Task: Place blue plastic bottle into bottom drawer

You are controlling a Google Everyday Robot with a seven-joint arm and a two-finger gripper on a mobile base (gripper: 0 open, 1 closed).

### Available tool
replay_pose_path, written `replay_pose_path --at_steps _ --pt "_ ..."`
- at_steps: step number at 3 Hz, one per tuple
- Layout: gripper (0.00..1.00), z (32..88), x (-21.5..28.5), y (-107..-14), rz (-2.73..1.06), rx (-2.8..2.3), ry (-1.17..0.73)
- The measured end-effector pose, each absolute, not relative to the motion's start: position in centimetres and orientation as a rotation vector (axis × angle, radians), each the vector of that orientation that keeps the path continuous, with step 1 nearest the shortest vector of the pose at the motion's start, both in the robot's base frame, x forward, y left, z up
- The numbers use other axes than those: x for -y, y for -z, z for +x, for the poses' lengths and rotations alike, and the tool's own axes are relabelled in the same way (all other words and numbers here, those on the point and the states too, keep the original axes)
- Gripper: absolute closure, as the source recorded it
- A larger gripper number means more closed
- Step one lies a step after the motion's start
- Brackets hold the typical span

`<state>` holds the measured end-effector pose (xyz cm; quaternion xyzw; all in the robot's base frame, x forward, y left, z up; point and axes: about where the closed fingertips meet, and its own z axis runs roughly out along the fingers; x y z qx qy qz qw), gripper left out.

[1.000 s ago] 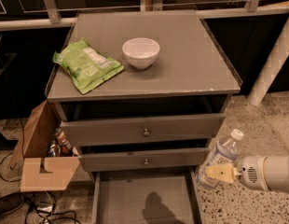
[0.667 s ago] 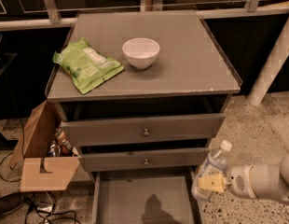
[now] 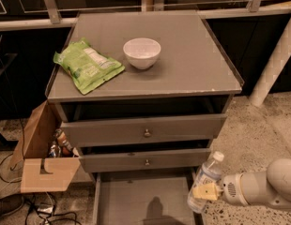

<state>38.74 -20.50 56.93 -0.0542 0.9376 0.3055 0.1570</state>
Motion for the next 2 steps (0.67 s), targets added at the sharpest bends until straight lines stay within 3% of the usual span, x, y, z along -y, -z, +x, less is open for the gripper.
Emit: replay_pose_path --at_steps 2 --pt "1.0 39.8 18.5 -49.6 0.008 -2.716 -1.02"
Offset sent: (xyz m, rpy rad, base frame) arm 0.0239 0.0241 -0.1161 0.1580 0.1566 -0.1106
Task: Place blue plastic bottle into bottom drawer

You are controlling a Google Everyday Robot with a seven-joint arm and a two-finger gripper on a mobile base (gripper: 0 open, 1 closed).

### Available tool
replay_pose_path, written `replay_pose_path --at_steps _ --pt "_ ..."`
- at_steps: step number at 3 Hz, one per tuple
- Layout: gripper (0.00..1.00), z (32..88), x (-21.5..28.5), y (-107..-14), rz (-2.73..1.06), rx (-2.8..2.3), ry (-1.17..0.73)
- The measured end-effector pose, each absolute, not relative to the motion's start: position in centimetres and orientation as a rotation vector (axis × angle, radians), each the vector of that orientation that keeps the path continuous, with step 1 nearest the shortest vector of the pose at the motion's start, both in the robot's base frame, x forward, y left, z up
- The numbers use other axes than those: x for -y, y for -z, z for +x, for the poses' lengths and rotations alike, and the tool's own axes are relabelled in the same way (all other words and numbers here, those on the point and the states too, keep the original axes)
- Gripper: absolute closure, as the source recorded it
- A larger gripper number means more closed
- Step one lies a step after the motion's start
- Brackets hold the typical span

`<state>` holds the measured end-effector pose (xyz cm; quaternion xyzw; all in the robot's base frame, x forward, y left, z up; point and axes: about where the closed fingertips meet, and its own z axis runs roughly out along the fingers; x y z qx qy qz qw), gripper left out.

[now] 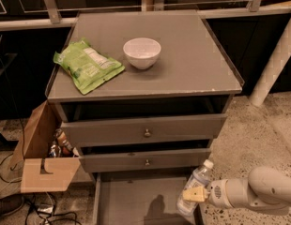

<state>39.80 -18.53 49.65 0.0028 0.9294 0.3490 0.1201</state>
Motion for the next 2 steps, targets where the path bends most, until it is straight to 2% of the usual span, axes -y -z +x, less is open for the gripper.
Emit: replay_pose_path --at_steps 2 --pt "1.0 39.56 17.86 -46.06 0.081 -2.752 -1.078"
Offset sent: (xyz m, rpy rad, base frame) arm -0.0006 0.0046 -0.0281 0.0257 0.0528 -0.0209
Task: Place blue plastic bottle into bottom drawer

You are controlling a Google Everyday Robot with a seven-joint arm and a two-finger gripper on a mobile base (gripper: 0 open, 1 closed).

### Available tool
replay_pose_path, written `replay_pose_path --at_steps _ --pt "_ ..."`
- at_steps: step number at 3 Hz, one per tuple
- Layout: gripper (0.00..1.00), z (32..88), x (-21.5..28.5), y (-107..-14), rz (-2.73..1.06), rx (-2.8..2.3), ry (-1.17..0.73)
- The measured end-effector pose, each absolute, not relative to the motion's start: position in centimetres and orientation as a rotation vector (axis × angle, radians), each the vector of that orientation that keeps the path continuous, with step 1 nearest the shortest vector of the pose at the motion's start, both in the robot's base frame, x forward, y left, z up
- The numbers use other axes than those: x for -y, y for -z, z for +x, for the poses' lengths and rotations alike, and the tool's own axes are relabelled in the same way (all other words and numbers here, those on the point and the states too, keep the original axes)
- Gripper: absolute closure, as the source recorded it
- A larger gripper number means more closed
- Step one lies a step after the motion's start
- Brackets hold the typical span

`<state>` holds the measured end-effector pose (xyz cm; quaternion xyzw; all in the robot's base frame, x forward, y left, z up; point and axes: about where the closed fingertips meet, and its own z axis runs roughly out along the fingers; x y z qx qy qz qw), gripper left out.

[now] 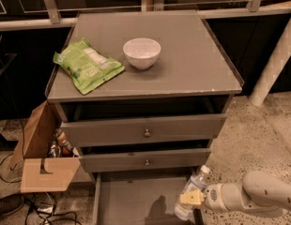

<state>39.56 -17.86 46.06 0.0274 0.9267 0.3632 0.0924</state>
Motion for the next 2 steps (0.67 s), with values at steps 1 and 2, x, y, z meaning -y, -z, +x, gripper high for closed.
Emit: replay_pose_path --at_steps 1,2 --pt "1.0 39.5 16.8 -43.6 0.118 -2.79 -1.145" --pt "1.0 39.9 15.3 -40.6 0.153 -2.799 -1.256"
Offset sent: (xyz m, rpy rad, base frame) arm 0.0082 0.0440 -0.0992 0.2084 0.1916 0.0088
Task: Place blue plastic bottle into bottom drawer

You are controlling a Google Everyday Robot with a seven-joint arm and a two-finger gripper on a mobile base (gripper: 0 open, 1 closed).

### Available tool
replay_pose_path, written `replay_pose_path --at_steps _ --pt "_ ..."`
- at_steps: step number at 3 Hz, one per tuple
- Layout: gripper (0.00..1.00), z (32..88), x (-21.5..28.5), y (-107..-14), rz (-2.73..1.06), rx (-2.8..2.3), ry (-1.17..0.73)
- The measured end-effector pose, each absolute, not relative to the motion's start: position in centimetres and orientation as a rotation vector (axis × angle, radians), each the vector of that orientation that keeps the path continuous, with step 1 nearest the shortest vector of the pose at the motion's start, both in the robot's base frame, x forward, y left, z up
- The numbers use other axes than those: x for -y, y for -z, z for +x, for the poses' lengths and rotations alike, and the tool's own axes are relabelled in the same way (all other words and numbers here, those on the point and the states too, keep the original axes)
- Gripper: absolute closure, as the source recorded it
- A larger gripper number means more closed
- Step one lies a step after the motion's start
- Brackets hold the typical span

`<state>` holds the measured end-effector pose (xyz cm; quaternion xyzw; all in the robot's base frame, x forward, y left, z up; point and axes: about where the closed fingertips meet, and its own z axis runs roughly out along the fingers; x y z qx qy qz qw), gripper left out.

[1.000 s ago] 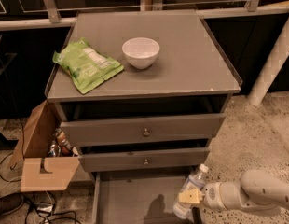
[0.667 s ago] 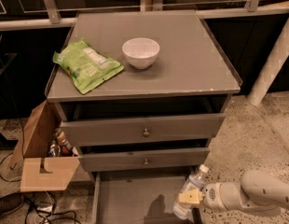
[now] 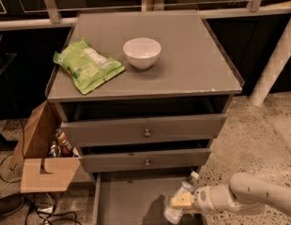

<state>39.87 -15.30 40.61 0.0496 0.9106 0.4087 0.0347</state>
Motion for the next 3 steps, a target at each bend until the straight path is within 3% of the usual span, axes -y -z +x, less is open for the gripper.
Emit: replay_pose_path --at_steps 3 --pt "1.0 40.8 12.4 -34.4 0.26 -2.823 -1.45"
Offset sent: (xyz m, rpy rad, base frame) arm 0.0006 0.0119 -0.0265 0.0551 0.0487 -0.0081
